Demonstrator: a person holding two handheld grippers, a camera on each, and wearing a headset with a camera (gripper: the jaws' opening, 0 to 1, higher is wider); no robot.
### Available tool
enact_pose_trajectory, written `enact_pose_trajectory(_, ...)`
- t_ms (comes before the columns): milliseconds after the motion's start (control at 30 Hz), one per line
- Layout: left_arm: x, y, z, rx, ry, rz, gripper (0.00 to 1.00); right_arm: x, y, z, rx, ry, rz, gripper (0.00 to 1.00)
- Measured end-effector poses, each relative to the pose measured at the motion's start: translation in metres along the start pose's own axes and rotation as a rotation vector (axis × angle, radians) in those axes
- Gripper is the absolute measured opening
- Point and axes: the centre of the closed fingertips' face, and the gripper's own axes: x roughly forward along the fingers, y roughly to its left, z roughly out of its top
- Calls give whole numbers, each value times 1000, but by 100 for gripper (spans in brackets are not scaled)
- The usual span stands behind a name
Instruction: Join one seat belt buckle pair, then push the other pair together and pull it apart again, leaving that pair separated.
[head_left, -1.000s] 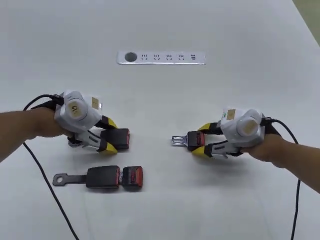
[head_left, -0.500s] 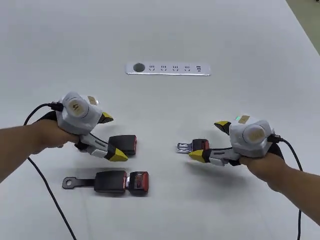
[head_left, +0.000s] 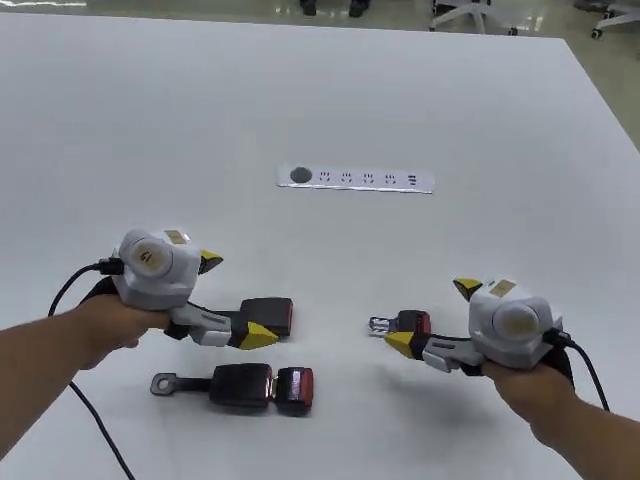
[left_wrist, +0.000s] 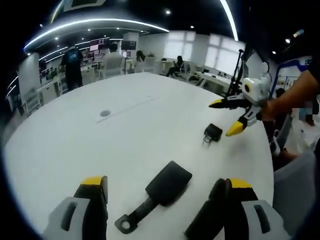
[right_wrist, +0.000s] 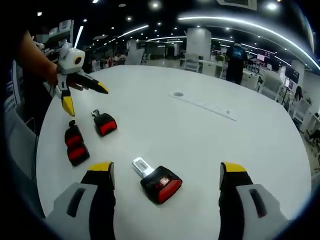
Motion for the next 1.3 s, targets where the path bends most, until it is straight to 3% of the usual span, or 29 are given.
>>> enact_pose_trajectory(67, -9, 1, -3, -10, -28, 11, 100, -6, 4, -1, -5, 1, -4, 88)
enact_pose_trajectory(167, -19, 2, -10, -32, -36, 38, 100, -14, 10, -2, -3, -9, -8, 89)
enact_pose_trajectory(367, -42, -14, -13, -50, -77, 62, 100, -26, 21, 3, -4, -32, -15, 93)
enact_pose_trajectory(533, -60, -13, -18, -67, -110, 85, 100, -34, 35, 11, -9, -56, -12, 95)
enact_pose_trajectory(733, -85, -27, -20, -62, -143, 121, 100, -46, 49, 12, -8, -84, -19, 96)
enact_pose_trajectory(800, -94, -24, -26, -83, -177, 140, 100, -51, 54, 14, -4, -89, -20, 97)
enact_pose_trajectory(933, -103, -30, -37, -82, -177, 152, 100, -64, 64, 14, -5, -102, -28, 97)
enact_pose_trajectory(1300, -130, -45, -47, -106, -237, 203, 100, -96, 77, -3, -6, -107, -56, 99)
